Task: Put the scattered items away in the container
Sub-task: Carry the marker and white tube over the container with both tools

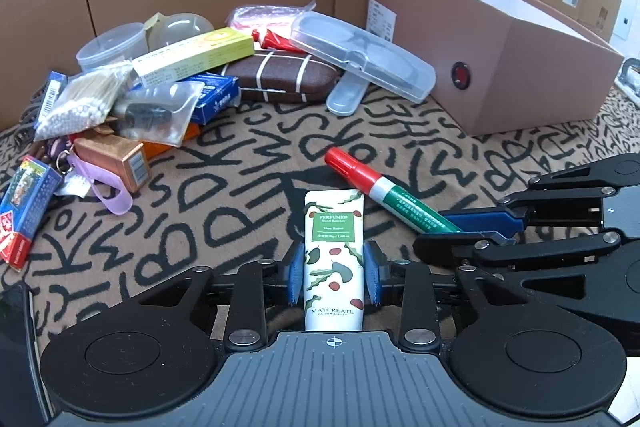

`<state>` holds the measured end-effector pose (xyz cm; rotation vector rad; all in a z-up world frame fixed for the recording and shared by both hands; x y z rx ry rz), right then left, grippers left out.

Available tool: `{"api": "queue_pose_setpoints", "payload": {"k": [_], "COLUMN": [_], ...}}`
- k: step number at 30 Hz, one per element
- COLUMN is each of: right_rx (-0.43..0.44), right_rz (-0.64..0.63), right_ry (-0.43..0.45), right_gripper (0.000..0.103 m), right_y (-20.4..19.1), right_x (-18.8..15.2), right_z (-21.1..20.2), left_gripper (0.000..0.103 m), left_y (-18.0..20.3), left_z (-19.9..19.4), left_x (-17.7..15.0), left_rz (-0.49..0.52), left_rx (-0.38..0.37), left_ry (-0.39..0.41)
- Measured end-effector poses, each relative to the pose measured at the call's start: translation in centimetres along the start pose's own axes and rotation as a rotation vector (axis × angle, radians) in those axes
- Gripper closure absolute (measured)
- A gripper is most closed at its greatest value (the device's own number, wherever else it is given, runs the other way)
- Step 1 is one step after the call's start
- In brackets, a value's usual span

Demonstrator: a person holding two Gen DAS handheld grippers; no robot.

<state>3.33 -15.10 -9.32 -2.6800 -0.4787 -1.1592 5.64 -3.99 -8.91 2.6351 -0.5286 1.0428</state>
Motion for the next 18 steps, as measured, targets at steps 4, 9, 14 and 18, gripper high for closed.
{"api": "queue_pose_setpoints", "payload": {"k": [4,9,14,18], "right_rx": [0.021,0.018,0.003,-0.017], "right_rz": [0.019,0.038,0.046,0.051], "right_ry": [0.007,0.038,0.094,0.148], "right_gripper": [0.085,0.085,0.085,0.085], "right_y": [0.1,0.6,1.6,3.0], "right_x": [-0.3,-0.3,0.2,1.0], "right_z": [-1.0,-2.6,-4.9,-6.8], "left_gripper": [0.073,0.073,0.073,0.073], "left_y": [0.7,2.3,3.9,5.7], "left_z": [-0.3,-1.2,-2.0,-2.9], "left_x": [-0.2,0.8,1.9,3.8], "left_rz": [-0.019,-0.004,0.011,0.043], "left_rx": [-0.026,-0.041,-0.055,-0.069], "left_ry": [-0.002,0.026,0.054,0.098]}}
Point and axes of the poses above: each gripper's, at about its wrist camera, not at the fingertips, and z roughly the way its jaws point, y to its right, x to its top, the point moved 6 cm from there along z, roughly the way its jaws point, and after that the axes turned 5 degrees about -x, right-handed, at the moved point
